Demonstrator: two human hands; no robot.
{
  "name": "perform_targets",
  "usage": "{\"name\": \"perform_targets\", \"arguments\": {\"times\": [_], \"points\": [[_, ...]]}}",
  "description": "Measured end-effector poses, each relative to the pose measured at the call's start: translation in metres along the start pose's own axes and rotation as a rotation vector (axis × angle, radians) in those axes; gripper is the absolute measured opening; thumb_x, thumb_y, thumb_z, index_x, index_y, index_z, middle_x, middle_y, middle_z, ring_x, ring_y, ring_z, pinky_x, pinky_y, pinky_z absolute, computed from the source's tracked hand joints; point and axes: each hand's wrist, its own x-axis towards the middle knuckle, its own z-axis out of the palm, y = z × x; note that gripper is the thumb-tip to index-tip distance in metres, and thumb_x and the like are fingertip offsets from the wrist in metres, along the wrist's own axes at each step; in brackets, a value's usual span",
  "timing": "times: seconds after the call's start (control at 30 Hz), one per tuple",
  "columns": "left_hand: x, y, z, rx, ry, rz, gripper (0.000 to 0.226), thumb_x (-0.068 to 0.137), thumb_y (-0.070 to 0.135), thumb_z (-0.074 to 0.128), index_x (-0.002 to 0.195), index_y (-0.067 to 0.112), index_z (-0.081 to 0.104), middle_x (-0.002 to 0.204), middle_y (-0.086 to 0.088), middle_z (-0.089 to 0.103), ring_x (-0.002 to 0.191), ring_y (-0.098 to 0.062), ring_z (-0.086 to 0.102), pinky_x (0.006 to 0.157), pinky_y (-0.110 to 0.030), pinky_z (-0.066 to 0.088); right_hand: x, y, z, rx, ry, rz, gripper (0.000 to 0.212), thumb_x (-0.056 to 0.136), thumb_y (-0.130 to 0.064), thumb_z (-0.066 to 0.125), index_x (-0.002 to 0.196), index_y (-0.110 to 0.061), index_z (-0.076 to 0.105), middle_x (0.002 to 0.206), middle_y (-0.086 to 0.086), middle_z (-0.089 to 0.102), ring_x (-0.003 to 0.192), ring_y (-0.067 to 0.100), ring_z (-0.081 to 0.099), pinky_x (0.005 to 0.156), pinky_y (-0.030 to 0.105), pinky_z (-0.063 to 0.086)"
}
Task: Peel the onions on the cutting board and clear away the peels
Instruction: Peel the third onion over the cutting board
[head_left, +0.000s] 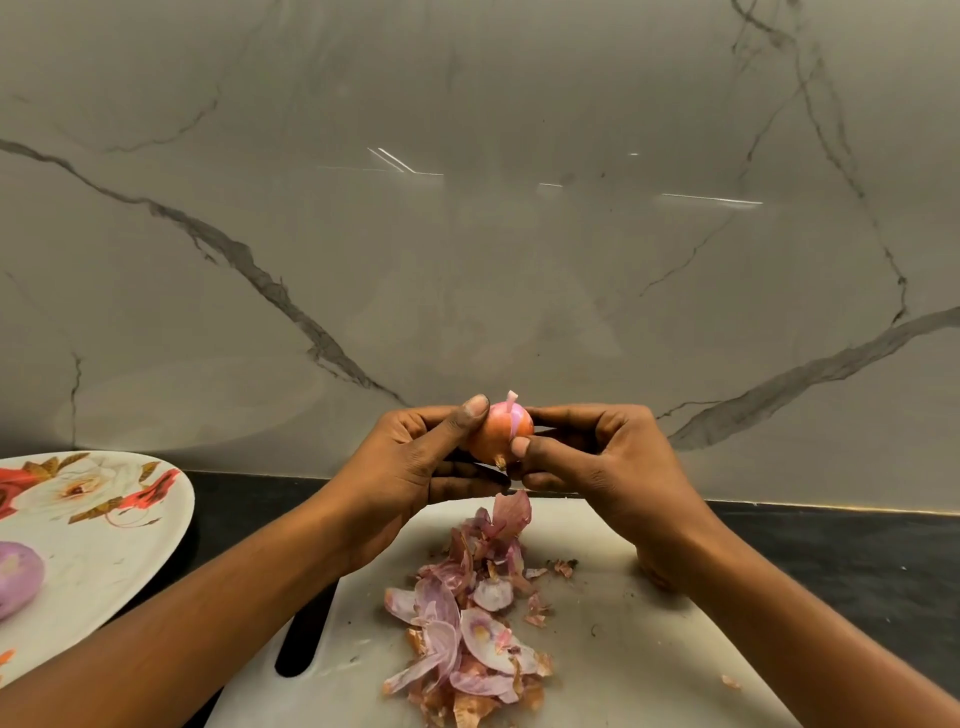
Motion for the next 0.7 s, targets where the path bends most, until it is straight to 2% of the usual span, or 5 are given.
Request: {"name": "perform_targets", "arguments": {"times": [0.2, 0.37, 0.5, 0.6, 0.7], "points": [[-0.0013, -0.0007, -0.0002, 0.021, -0.033, 0.01, 0.042, 0.098, 0.036, 0.059, 0.12, 0.004, 0.075, 0.113, -0.019, 0.078, 0.104, -0.037, 0.077, 0.094, -0.038, 0.063, 0.0004, 0.0029, 0.0015, -0.068, 0.034, -0.035, 0.029, 0.092, -0.006, 0.078, 0.12, -0.014, 0.078, 0.1, 0.001, 0.083, 0.089, 0.017, 0.081, 0.075, 0.026, 0.065], [-0.0002, -0.0011, -0.0008, -0.011, 0.033, 0.01, 0.041, 0.097, 0.036, 0.062, 0.111, 0.001, 0.077, 0.105, -0.023, 0.079, 0.096, -0.041, 0.078, 0.083, -0.037, 0.066, -0.0006, 0.0064, 0.0033, -0.114, 0.077, -0.044, 0.028, 0.094, 0.002, 0.07, 0.104, -0.022, 0.081, 0.088, 0.0, 0.083, 0.082, 0.017, 0.081, 0.074, 0.025, 0.065], [0.0007, -0.0021, -0.0035, 0.008, 0.058, 0.027, 0.04, 0.093, 0.039, 0.064, 0.116, 0.008, 0.077, 0.107, -0.019, 0.079, 0.096, -0.04, 0.078, 0.088, -0.042, 0.065, 0.0, 0.0041, 0.0023, -0.072, 0.038, -0.044, 0.032, 0.092, 0.0, 0.072, 0.117, -0.02, 0.078, 0.097, 0.0, 0.083, 0.089, 0.017, 0.081, 0.077, 0.027, 0.065], [0.0007, -0.0037, -0.0028, 0.011, 0.055, 0.042, 0.037, 0.092, 0.037, 0.065, 0.118, 0.014, 0.078, 0.111, -0.016, 0.078, 0.097, -0.038, 0.078, 0.084, -0.04, 0.066, 0.0006, 0.0053, 0.0026, -0.067, -0.007, -0.032, 0.034, 0.092, -0.005, 0.076, 0.124, -0.018, 0.076, 0.105, 0.001, 0.083, 0.095, 0.018, 0.081, 0.083, 0.032, 0.066], [0.0014, -0.0046, -0.0011, 0.029, 0.04, 0.046, 0.038, 0.092, 0.037, 0.064, 0.117, 0.011, 0.078, 0.111, -0.016, 0.078, 0.098, -0.037, 0.078, 0.084, -0.035, 0.066, 0.0015, 0.0066, 0.0024, -0.059, -0.008, -0.016, 0.032, 0.091, -0.011, 0.08, 0.123, -0.016, 0.077, 0.102, 0.002, 0.083, 0.093, 0.019, 0.081, 0.083, 0.033, 0.066]]}}
